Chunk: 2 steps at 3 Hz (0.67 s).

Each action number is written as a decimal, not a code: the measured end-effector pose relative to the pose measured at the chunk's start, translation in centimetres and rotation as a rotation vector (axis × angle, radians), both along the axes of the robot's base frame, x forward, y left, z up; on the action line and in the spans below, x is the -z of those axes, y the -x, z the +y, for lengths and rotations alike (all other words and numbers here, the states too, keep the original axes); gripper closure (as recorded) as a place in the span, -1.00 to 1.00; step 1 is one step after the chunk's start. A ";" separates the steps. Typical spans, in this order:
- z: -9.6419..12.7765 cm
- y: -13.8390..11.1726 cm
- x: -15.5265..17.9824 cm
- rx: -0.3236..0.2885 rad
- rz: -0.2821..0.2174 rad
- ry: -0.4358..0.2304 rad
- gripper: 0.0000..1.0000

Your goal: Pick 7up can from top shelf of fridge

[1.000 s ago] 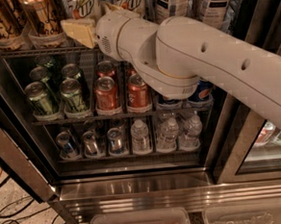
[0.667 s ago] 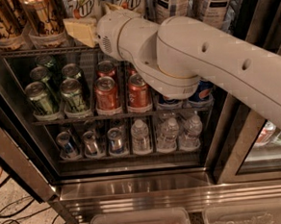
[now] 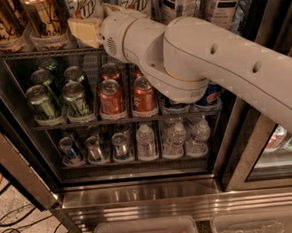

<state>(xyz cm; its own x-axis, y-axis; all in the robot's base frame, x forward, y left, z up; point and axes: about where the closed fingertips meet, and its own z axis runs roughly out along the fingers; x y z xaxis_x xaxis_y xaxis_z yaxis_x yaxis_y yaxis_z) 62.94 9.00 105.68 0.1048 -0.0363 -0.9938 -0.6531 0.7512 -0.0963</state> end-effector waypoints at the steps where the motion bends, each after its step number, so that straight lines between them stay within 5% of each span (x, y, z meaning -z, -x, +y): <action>1: 0.0 0.0 0.0 0.000 0.000 0.000 1.00; 2: 0.4 0.4 -0.7 -0.013 -0.013 -0.019 1.00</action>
Offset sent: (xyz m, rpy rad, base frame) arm -0.0099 0.0062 0.0117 0.0485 -0.0307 0.0258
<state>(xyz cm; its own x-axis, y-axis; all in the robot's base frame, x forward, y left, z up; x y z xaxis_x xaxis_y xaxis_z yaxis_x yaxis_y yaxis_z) 62.59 9.41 106.41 0.1181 -0.0165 -0.9929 -0.6614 0.7445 -0.0911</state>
